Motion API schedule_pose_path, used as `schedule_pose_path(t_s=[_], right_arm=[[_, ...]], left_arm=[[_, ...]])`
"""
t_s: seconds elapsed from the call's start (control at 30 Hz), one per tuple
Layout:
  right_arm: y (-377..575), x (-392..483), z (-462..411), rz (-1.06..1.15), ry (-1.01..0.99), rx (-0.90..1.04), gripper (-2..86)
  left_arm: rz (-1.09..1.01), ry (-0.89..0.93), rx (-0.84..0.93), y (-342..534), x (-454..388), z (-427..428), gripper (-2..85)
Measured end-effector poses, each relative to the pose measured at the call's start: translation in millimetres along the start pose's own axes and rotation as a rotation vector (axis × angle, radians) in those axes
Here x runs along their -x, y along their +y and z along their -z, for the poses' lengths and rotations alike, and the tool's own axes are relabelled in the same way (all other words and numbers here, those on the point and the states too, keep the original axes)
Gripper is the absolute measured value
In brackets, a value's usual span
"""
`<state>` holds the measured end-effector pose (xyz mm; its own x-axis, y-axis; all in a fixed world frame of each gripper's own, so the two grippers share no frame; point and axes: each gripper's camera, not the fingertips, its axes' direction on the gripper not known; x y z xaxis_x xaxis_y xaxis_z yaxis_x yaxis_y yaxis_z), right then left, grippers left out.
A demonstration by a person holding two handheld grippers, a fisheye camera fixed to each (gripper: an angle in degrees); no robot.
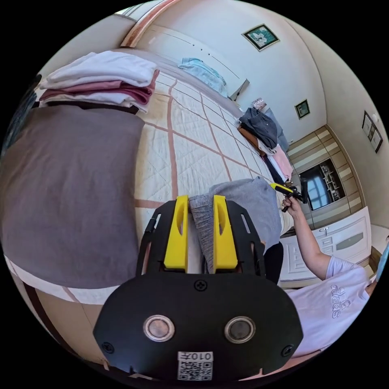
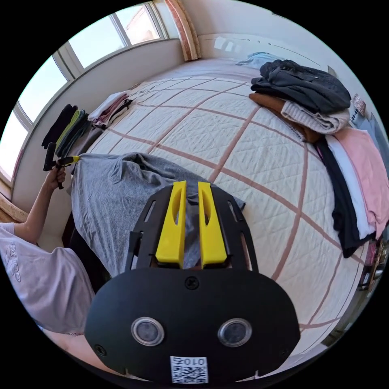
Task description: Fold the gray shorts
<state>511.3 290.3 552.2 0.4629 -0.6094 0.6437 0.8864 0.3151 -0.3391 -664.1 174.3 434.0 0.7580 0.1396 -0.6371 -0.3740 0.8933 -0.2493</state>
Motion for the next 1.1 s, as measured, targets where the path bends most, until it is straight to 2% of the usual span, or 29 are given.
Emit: schedule_pose_path(t_s=[0.13,0.27,0.43,0.57,0.6,0.67,0.77,0.8,0.87,0.93,1.03,1.1], right_arm=[[19.0,-37.3,28.5,-0.095,0.005,-0.046,6.8],[25.5,-50.2,21.7,-0.097,-0.013,-0.010,7.1],[6.7,-27.5,2.9,0.018,0.017,-0.006,6.7],[-18.3,-16.8,-29.3,0.113,-0.006,0.171,5.8],[-22.2,-16.3,-33.5,0.126,-0.013,0.239,5.0],[-25.8,-22.4,-21.1,0.083,-0.021,0.230,4.5],[-26.7,-62.7,2.6,-0.163,-0.154,0.179,4.1],[-26.5,-78.6,-0.7,-0.241,-0.225,0.222,4.0],[-27.0,-91.4,-13.2,-0.304,-0.233,0.287,4.0],[-26.4,-96.0,-27.4,-0.331,-0.215,0.331,3.9],[-19.5,-97.7,-28.3,-0.341,-0.231,0.290,3.5],[-9.8,-87.3,-16.7,-0.243,-0.218,0.218,3.8]], left_arm=[[-0.081,-0.192,-0.038,-0.5,-27.7,31.9,9.8],[-0.223,-0.199,0.011,-8.4,-57.5,23.5,9.8],[-0.369,-0.191,0.031,-18.9,-98.4,-6.0,9.4],[-0.421,-0.204,0.096,-30.5,-121.0,-35.1,8.5],[-0.422,-0.209,0.108,-31.8,-122.6,-38.9,8.3],[-0.417,-0.247,0.136,-34.3,-125.2,-48.2,7.3],[-0.375,-0.244,0.132,-36.4,-122.3,-48.3,6.4],[-0.365,-0.239,0.132,-36.9,-121.4,-48.7,6.3],[-0.317,-0.217,0.141,-39.0,-117.7,-51.5,5.9],[-0.284,-0.209,0.126,-39.1,-116.9,-49.9,5.7],[-0.240,-0.187,0.113,-38.2,-115.6,-46.1,5.5],[-0.233,-0.173,0.112,-37.7,-115.9,-43.7,5.4]])
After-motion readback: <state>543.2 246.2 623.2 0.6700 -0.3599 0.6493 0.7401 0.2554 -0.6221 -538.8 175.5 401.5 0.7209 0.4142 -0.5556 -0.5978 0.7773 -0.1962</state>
